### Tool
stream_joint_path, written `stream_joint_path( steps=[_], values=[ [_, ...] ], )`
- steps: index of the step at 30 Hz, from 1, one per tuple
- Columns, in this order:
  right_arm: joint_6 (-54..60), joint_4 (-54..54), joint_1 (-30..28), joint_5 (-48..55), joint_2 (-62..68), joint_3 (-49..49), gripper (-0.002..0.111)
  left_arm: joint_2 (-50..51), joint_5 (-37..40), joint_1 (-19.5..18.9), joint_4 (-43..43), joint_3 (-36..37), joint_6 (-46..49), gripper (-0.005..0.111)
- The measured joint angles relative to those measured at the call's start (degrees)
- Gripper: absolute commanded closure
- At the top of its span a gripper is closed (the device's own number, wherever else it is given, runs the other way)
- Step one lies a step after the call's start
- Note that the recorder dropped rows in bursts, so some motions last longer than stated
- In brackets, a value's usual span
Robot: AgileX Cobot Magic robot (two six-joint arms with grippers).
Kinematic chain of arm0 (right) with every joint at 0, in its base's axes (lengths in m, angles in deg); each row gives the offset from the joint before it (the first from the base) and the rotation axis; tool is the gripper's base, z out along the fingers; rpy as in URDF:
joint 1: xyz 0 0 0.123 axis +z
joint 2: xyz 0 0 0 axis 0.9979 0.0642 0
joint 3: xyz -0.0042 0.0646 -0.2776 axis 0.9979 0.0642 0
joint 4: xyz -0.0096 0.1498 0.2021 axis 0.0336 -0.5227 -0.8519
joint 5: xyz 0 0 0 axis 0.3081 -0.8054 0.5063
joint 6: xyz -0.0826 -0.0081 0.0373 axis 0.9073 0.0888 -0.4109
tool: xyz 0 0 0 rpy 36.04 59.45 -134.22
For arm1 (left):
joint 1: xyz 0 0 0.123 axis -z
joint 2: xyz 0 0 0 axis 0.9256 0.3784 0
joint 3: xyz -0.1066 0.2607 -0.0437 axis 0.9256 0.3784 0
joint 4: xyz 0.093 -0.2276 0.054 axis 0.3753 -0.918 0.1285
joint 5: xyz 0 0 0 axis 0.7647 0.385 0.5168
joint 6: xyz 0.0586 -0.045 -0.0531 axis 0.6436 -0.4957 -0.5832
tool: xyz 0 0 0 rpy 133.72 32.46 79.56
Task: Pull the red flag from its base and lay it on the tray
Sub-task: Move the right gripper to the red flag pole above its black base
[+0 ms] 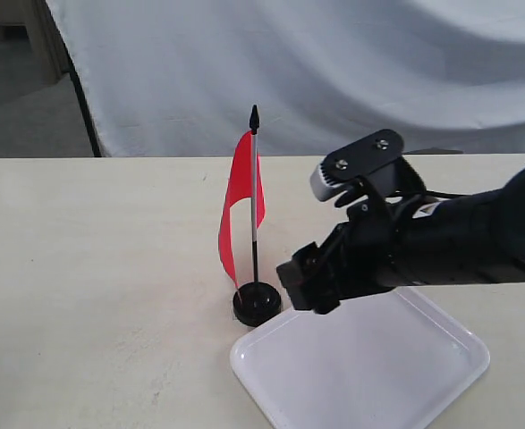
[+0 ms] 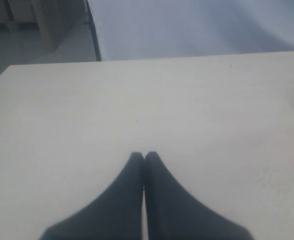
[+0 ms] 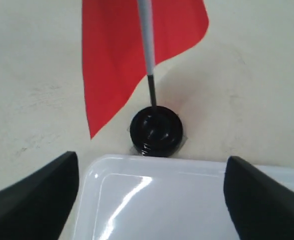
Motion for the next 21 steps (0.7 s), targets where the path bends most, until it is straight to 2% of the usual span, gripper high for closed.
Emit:
stream_joint_path(
  steps=[6, 21],
  values=[
    [-0.1, -0.2, 3.4, -3.0, 5.6, -4.7, 0.033, 0.0, 0.0, 0.0, 0.0, 0.0, 0.0, 0.107],
    [-1.6, -0.4, 4.3, -5.8, 11.3, -9.4, 0.033, 0.0, 0.0, 0.0, 0.0, 0.0, 0.0, 0.107]
  ],
)
